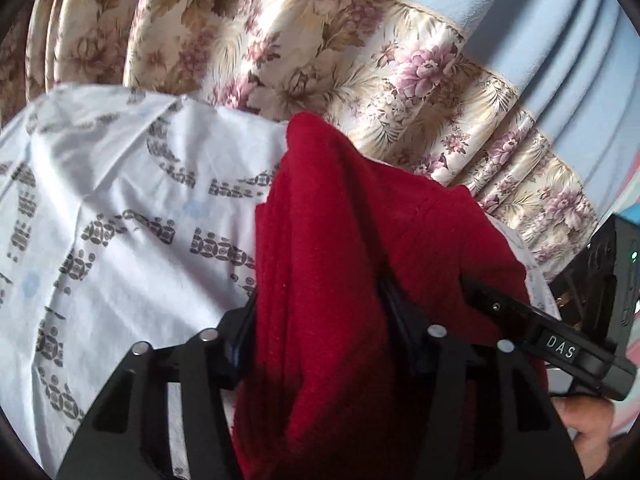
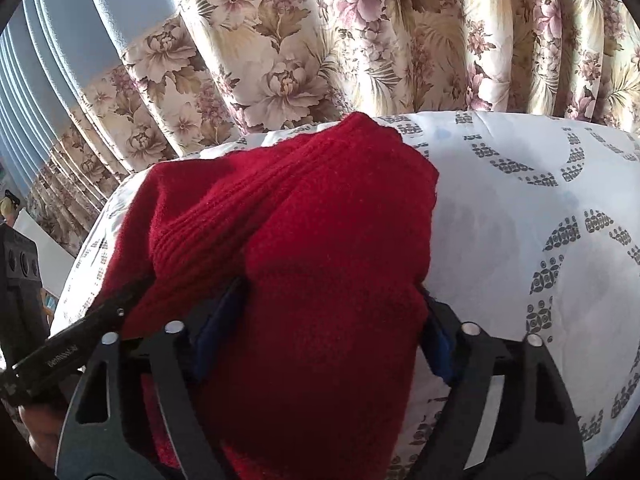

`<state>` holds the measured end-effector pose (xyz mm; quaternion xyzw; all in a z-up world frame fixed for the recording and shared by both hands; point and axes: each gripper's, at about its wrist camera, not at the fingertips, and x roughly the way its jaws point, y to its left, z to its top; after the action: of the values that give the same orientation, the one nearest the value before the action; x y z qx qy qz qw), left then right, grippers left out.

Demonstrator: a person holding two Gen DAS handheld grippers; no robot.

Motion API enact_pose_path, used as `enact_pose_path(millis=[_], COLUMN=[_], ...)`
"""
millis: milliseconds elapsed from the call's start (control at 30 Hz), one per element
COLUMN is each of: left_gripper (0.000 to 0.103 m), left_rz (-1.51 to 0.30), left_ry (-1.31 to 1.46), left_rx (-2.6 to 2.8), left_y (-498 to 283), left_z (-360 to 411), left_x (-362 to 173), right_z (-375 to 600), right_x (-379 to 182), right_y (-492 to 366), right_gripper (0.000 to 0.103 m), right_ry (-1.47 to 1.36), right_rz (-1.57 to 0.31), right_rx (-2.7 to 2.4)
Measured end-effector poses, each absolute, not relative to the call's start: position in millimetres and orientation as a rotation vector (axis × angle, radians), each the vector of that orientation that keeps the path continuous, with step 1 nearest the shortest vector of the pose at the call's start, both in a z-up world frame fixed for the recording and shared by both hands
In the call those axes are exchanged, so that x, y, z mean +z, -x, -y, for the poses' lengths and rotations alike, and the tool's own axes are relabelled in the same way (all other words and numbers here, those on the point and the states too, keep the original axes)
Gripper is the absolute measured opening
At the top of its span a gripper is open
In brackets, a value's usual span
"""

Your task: Fold small clothes

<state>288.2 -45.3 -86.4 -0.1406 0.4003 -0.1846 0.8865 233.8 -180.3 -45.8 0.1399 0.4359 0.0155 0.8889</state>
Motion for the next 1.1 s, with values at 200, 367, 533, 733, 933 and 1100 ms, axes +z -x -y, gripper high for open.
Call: enact_pose_path(millis=[200, 367, 533, 733, 933, 1100], left_gripper=[0.046, 0.039, 0.037, 0.037, 0.049, 0.085], left_rz=[-0.825, -0.786, -0.786, -0.741, -0.845, -0.808], left_ry=[0.267, 0.16, 0.193, 0.169, 0.047, 0.071], left_rx=[-0.346, -0.312, -0.361, -0.445, -0.417, -0.378], left_y=[-284, -281, -280, -285, -324, -324], left_z=[53, 70, 85, 164, 246, 227], left_x=[-80, -66, -45, -11, -64, -75], right_z=[178, 178, 188, 240, 323, 350], right_x=[-44, -35, -10, 41, 21, -35], right_y=[-231, -228, -231, -218, -223, -214], right_gripper=[0.065, 0.048, 0.044, 0.043, 0.051, 0.09], right_ry=[-0.282, -0.277, -0.241, -0.149, -0.042, -0.018], right_rz=[-0.893, -0.847, -0.822, -0.749, -0.795, -0.845], right_rx=[0.038, 0.059, 0.107, 0.104, 0.029, -0.101])
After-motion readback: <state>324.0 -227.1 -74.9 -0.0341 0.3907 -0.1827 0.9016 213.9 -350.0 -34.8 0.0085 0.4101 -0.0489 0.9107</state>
